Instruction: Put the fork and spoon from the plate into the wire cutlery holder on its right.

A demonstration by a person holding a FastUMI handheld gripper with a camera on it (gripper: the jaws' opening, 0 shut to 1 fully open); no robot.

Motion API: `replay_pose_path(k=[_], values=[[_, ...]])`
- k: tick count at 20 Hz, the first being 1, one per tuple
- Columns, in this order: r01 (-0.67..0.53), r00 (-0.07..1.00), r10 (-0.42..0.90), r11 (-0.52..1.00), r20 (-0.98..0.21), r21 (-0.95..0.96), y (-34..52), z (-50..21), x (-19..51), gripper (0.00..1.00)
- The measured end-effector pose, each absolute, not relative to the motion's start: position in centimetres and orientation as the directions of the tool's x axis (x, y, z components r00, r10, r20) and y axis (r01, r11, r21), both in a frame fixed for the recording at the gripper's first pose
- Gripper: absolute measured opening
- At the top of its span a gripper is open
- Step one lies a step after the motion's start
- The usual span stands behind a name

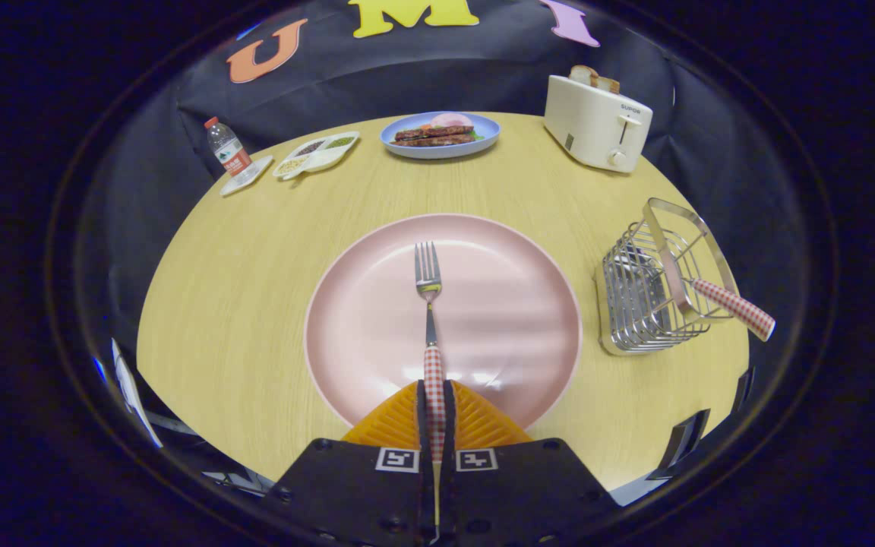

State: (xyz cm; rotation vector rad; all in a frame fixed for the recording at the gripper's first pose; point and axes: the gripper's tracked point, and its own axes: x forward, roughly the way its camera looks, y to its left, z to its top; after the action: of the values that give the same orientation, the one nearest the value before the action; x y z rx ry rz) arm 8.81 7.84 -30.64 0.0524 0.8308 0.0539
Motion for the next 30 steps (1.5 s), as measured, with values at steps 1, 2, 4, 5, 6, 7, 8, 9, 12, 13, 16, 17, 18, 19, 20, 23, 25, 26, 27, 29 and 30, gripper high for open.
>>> replay_pose_path(k=[1, 2, 4, 5, 6, 7, 8, 9, 12, 13, 16, 17, 18, 19, 20, 23, 25, 26, 27, 29, 30], values=[[-0.026, 0.672, 0.074, 0.997, -0.737, 0.076, 7.6, -30.0, 8.7, 0.03], [-0.028, 0.668, 0.084, 0.996, -0.740, 0.088, 7.5, -29.1, 8.4, 0.03], [-0.036, 0.654, 0.109, 0.993, -0.748, 0.113, 7.3, -27.1, 7.7, 0.03], [-0.043, 0.646, 0.128, 0.990, -0.753, 0.131, 7.2, -25.8, 7.3, 0.03], [-0.048, 0.641, 0.138, 0.989, -0.755, 0.139, 6.9, -24.4, 7.0, 0.03], [-0.053, 0.639, 0.142, 0.989, -0.756, 0.141, 6.3, -22.9, 6.8, 0.03], [-0.054, 0.636, 0.141, 0.989, -0.759, 0.138, 5.6, -21.4, 6.6, 0.03], [-0.056, 0.631, 0.146, 0.988, -0.762, 0.143, 4.9, -20.0, 6.3, 0.03], [-0.030, 0.611, 0.142, 0.987, -0.779, 0.156, 2.0, -16.6, 5.7, 0.03], [-0.016, 0.599, 0.136, 0.987, -0.789, 0.158, 0.8, -15.8, 5.4, 0.03], [0.039, 0.546, 0.120, 0.985, -0.829, 0.168, -2.3, -14.9, 4.6, 0.03], [0.052, 0.526, 0.114, 0.985, -0.843, 0.166, -3.2, -14.8, 4.4, 0.03], [0.063, 0.507, 0.106, 0.985, -0.855, 0.159, -4.0, -14.8, 4.3, 0.03], [0.075, 0.489, 0.102, 0.985, -0.866, 0.159, -4.7, -14.8, 4.3, 0.03], [0.087, 0.466, 0.105, 0.983, -0.878, 0.163, -5.2, -14.9, 4.0, 0.03], [0.124, 0.385, 0.124, 0.975, -0.915, 0.184, -6.1, -15.5, 3.2, 0.03], [0.137, 0.346, 0.119, 0.975, -0.931, 0.176, -6.9, -15.9, 3.1, 0.03], [0.144, 0.330, 0.113, 0.975, -0.937, 0.168, -7.2, -16.2, 3.1, 0.02], [0.155, 0.314, 0.105, 0.975, -0.944, 0.160, -7.7, -16.4, 3.1, 0.03], [0.168, 0.277, 0.094, 0.975, -0.956, 0.145, -8.3, -16.9, 2.9, 0.03], [0.170, 0.257, 0.090, 0.976, -0.962, 0.136, -8.6, -17.1, 2.8, 0.03]])
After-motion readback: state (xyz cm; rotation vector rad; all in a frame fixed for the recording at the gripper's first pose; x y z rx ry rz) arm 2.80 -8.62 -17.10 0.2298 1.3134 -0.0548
